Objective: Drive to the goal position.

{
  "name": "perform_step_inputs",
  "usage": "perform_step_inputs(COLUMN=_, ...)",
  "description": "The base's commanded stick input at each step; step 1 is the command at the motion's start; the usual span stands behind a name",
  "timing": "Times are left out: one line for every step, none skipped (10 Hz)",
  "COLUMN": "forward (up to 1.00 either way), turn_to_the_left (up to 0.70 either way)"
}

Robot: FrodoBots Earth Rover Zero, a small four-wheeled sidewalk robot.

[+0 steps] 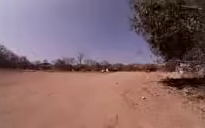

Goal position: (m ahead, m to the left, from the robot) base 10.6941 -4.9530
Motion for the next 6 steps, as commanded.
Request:
perform_step_inputs(forward=1.0, turn_to_the_left=0.0)
perform_step_inputs(forward=1.0, turn_to_the_left=0.0)
perform_step_inputs(forward=1.0, turn_to_the_left=0.0)
perform_step_inputs(forward=1.0, turn_to_the_left=0.0)
perform_step_inputs(forward=1.0, turn_to_the_left=0.0)
perform_step_inputs(forward=1.0, turn_to_the_left=-0.03)
